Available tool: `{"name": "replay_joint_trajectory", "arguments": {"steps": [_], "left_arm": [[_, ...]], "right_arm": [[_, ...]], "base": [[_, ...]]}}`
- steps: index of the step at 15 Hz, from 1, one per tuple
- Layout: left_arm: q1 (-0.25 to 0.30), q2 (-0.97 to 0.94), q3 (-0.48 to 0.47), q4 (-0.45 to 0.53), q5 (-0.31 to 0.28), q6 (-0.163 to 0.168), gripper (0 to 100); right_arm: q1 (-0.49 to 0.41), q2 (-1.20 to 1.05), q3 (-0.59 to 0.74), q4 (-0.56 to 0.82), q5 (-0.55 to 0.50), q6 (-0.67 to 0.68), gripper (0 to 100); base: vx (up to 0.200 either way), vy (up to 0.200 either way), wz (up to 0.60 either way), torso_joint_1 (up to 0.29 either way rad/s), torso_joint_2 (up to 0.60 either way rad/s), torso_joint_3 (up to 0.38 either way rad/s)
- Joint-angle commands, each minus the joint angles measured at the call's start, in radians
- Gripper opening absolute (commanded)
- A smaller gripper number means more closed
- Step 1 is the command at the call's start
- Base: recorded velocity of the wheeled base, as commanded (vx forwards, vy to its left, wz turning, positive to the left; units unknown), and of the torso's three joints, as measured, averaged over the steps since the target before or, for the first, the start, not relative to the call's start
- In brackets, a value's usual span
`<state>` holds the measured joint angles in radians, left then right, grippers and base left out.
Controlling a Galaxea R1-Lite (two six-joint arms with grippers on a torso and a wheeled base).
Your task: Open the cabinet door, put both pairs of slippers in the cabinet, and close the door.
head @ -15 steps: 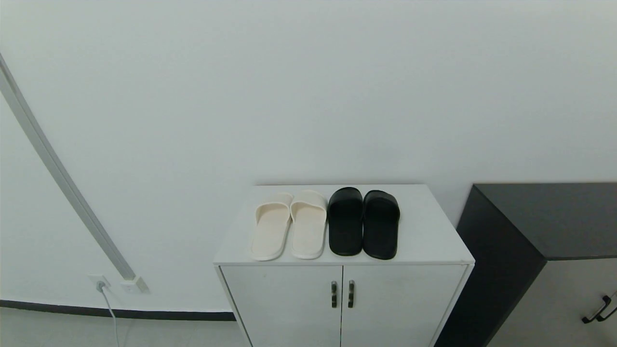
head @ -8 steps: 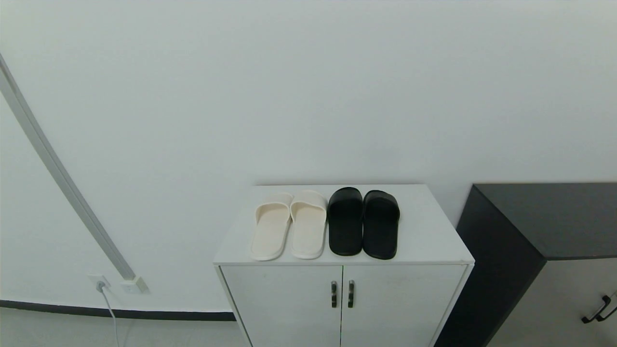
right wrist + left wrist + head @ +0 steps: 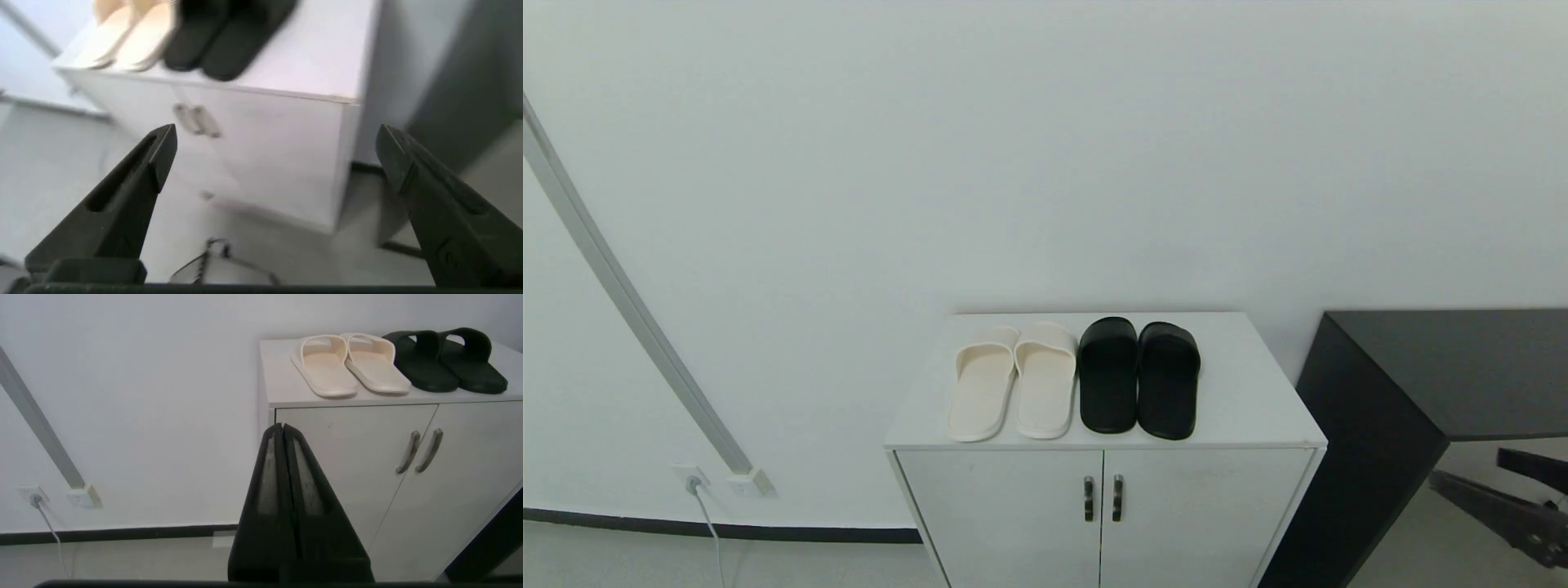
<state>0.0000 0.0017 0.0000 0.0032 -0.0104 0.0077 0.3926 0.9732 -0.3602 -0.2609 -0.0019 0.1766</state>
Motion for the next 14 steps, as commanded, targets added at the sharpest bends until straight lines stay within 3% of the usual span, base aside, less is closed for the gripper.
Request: {"name": "replay_joint_trajectory", "arguments": {"steps": [1, 2, 6, 14], "left_arm": [[0.0, 0.0, 0.0, 0.0, 0.0, 0.0, 0], [0.0, 0.0, 0.0, 0.0, 0.0, 0.0, 0], [0.0, 0.0, 0.0, 0.0, 0.0, 0.0, 0], [0.0, 0.0, 0.0, 0.0, 0.001, -0.008, 0]], "right_arm": [[0.172, 0.222, -0.123, -0.012, -0.084, 0.067, 100], [0.241, 0.317, -0.181, -0.024, -0.119, 0.098, 100], [0.37, 0.608, -0.348, -0.132, -0.254, 0.164, 100], [0.376, 1.061, -0.683, -0.27, -0.584, 0.192, 100]], "base": [[0.0, 0.0, 0.0, 0.0, 0.0, 0.0], [0.0, 0.0, 0.0, 0.0, 0.0, 0.0], [0.0, 0.0, 0.0, 0.0, 0.0, 0.0], [0.0, 0.0, 0.0, 0.0, 0.0, 0.0]]}}
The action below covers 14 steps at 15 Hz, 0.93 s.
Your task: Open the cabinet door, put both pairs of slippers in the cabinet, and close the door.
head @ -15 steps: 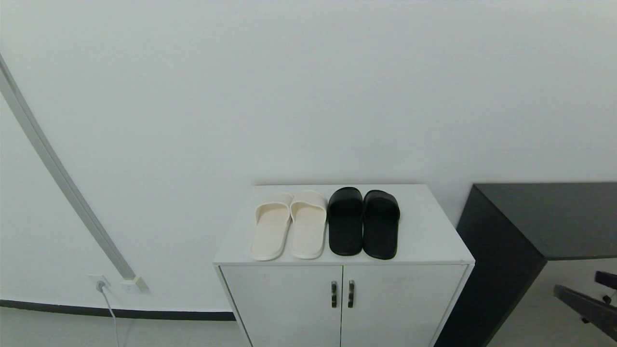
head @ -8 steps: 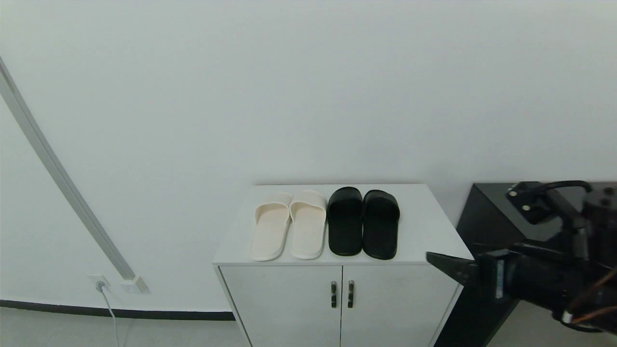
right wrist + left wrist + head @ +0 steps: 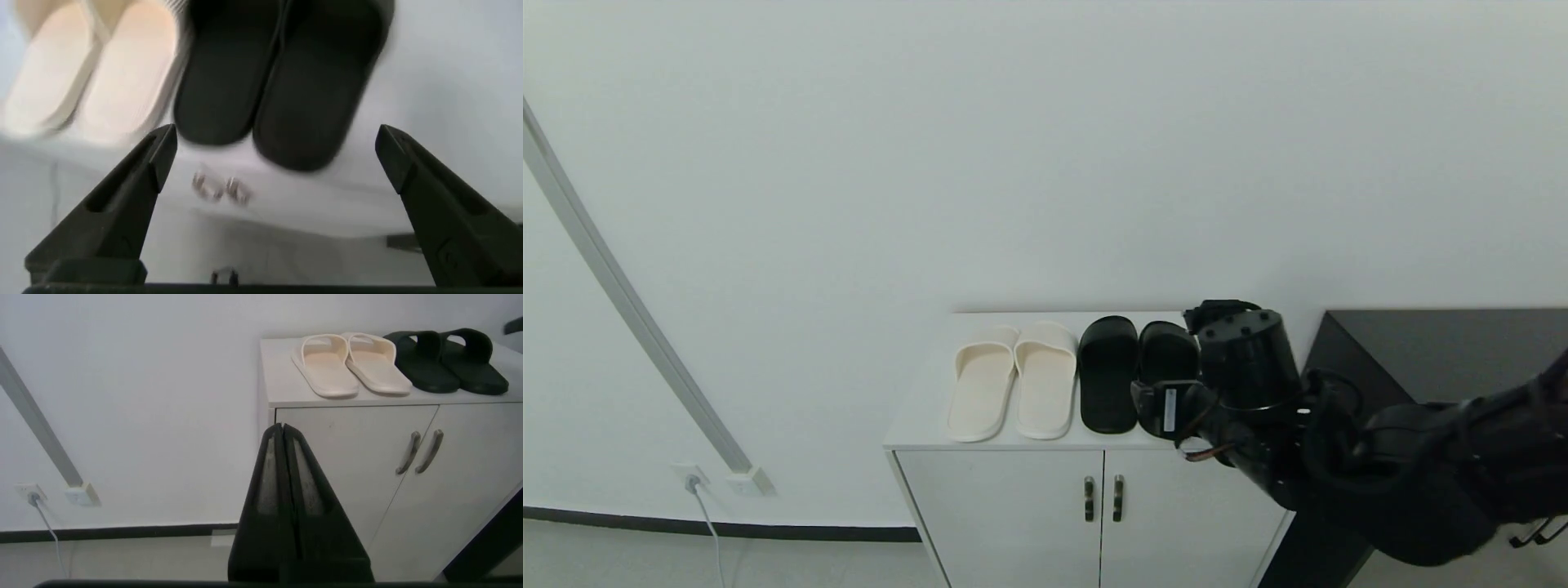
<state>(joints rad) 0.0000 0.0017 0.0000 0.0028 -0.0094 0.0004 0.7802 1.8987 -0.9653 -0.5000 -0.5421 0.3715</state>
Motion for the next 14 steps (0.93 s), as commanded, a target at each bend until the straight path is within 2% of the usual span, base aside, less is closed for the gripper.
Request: {"name": "replay_joint_trajectory", "arguments": {"steps": [1, 7, 14], "left_arm": [[0.0, 0.0, 0.0, 0.0, 0.0, 0.0, 0], [0.0, 0.0, -0.002, 0.0, 0.002, -0.008, 0], [0.0, 0.0, -0.002, 0.0, 0.0, -0.008, 0]], "right_arm": [[-0.021, 0.171, -0.122, -0.037, -0.064, -0.008, 100], [-0.09, 0.375, -0.334, -0.037, -0.081, -0.029, 100], [-0.136, 0.551, -0.572, -0.034, -0.094, -0.128, 100]], "base": [[0.0, 0.0, 0.0, 0.0, 0.0, 0.0], [0.0, 0.0, 0.0, 0.0, 0.0, 0.0], [0.0, 0.0, 0.0, 0.0, 0.0, 0.0]]}}
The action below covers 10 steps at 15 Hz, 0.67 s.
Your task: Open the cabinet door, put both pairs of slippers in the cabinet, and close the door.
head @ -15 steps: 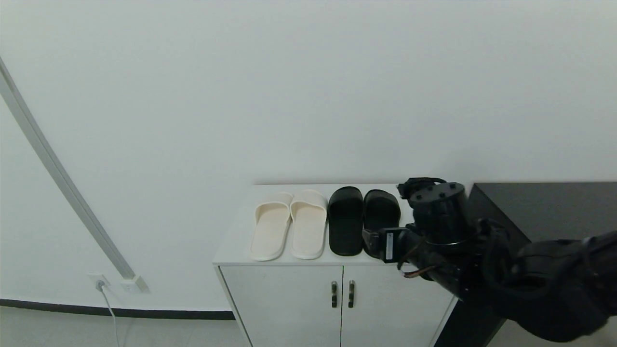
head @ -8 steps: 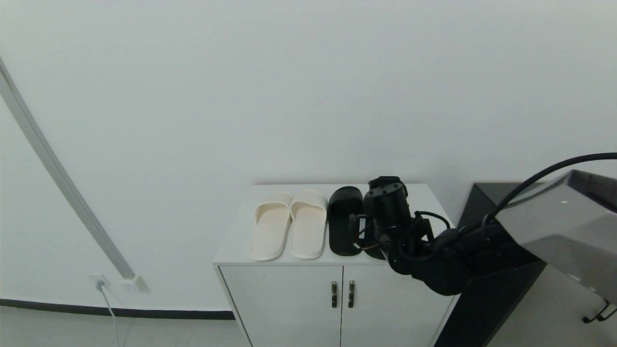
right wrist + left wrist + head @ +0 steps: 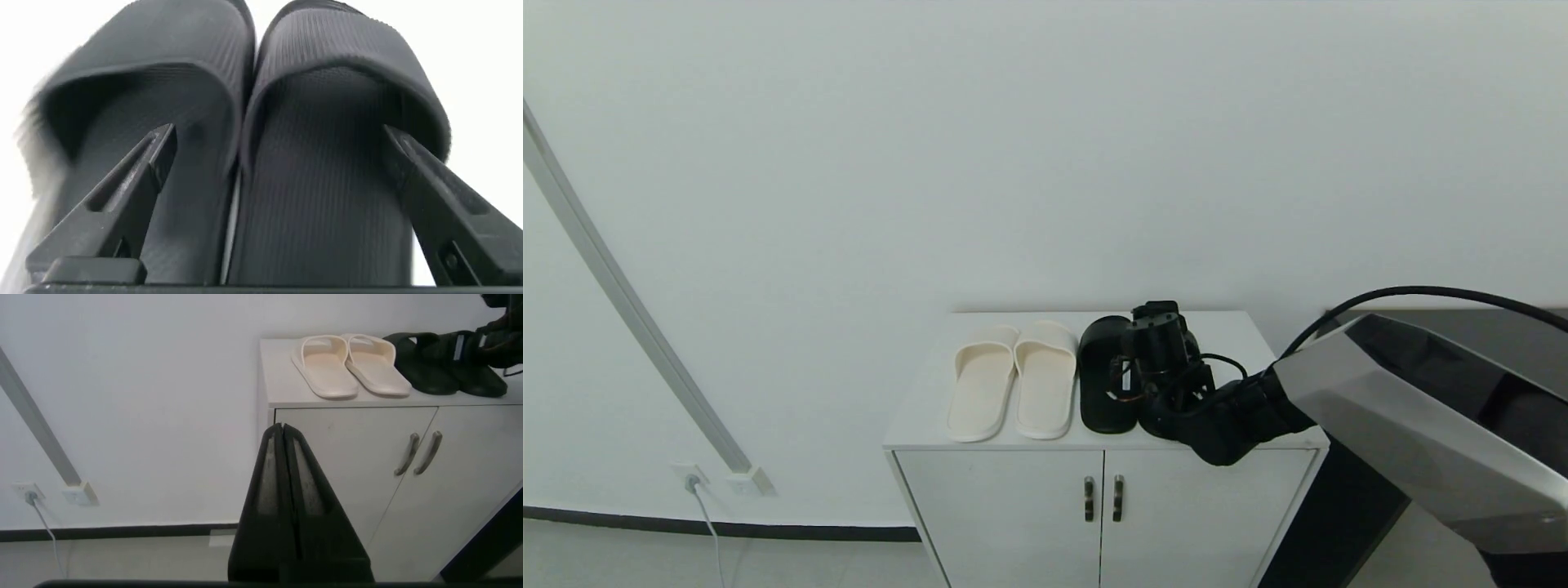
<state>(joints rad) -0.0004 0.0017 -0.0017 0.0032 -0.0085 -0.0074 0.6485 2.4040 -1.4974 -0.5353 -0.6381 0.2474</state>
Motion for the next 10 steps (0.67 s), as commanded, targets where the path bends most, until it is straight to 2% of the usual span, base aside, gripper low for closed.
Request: {"name": "replay_joint_trajectory", "arguments": {"steps": [1, 5, 8, 9, 10], "left_arm": [[0.0, 0.0, 0.0, 0.0, -0.001, 0.0, 0], [0.0, 0.0, 0.0, 0.0, 0.001, 0.0, 0], [0.0, 0.0, 0.0, 0.0, 0.001, -0.002, 0], [0.0, 0.0, 0.0, 0.0, 0.001, -0.002, 0], [0.0, 0.0, 0.0, 0.0, 0.001, -0.002, 0]], "right_arm": [[-0.007, 0.066, -0.07, 0.003, 0.001, -0.011, 100], [-0.029, 0.129, -0.202, 0.009, -0.002, -0.036, 100], [-0.035, 0.149, -0.236, 0.011, -0.003, -0.042, 100], [-0.035, 0.149, -0.236, 0.011, -0.003, -0.042, 0], [-0.035, 0.149, -0.234, 0.011, -0.003, -0.04, 0]], "base": [[0.0, 0.0, 0.0, 0.0, 0.0, 0.0], [0.0, 0.0, 0.0, 0.0, 0.0, 0.0], [0.0, 0.0, 0.0, 0.0, 0.0, 0.0], [0.0, 0.0, 0.0, 0.0, 0.0, 0.0], [0.0, 0.0, 0.0, 0.0, 0.0, 0.0]]}}
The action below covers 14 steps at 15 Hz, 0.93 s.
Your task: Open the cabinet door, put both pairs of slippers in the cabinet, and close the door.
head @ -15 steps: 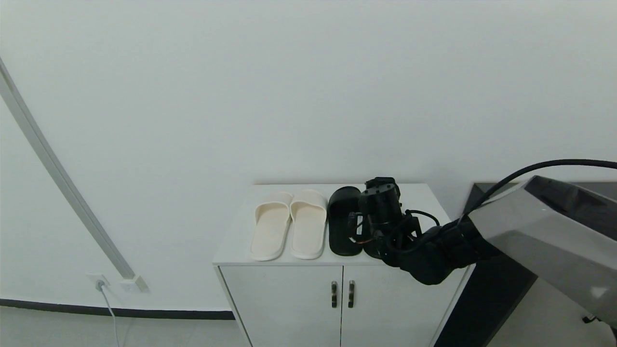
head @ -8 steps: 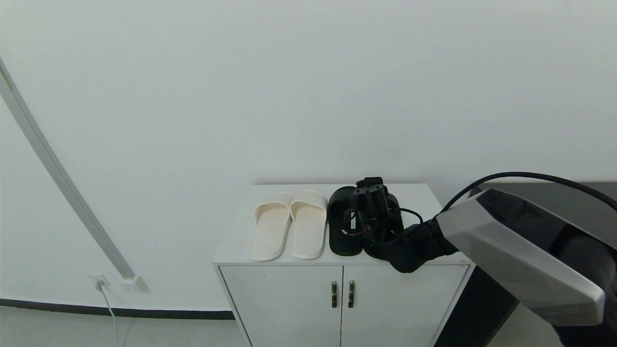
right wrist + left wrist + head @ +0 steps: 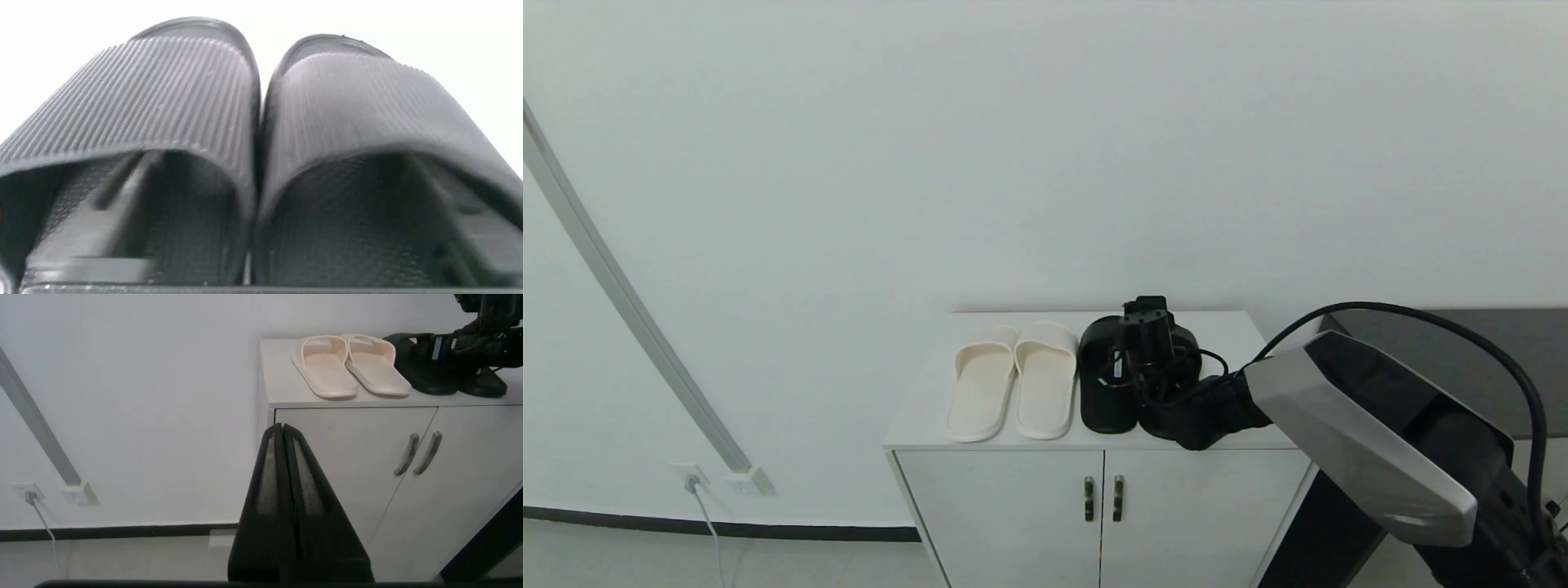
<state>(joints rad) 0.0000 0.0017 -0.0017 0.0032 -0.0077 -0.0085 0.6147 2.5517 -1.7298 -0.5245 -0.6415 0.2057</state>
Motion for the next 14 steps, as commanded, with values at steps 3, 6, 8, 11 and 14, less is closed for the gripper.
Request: {"name": "replay_joint_trajectory", "arguments": {"steps": [3, 6, 8, 11, 14], "left_arm": [[0.0, 0.0, 0.0, 0.0, 0.0, -0.001, 0], [0.0, 0.0, 0.0, 0.0, 0.0, -0.002, 0], [0.0, 0.0, 0.0, 0.0, 0.0, -0.002, 0], [0.0, 0.0, 0.002, 0.0, 0.002, -0.004, 0], [0.0, 0.0, 0.0, 0.0, 0.002, -0.002, 0]], "right_arm": [[-0.001, 0.002, 0.001, -0.002, 0.0, 0.001, 0], [-0.001, -0.019, 0.013, -0.008, -0.001, 0.004, 0], [0.002, -0.096, 0.073, -0.009, 0.0, 0.003, 0], [0.028, -0.295, 0.303, -0.065, 0.063, -0.002, 0], [0.079, -0.538, 0.658, -0.167, 0.23, -0.052, 0]], "base": [[0.0, 0.0, 0.0, 0.0, 0.0, 0.0], [0.0, 0.0, 0.0, 0.0, 0.0, 0.0], [0.0, 0.0, 0.0, 0.0, 0.0, 0.0], [0.0, 0.0, 0.0, 0.0, 0.0, 0.0], [0.0, 0.0, 0.0, 0.0, 0.0, 0.0]]}}
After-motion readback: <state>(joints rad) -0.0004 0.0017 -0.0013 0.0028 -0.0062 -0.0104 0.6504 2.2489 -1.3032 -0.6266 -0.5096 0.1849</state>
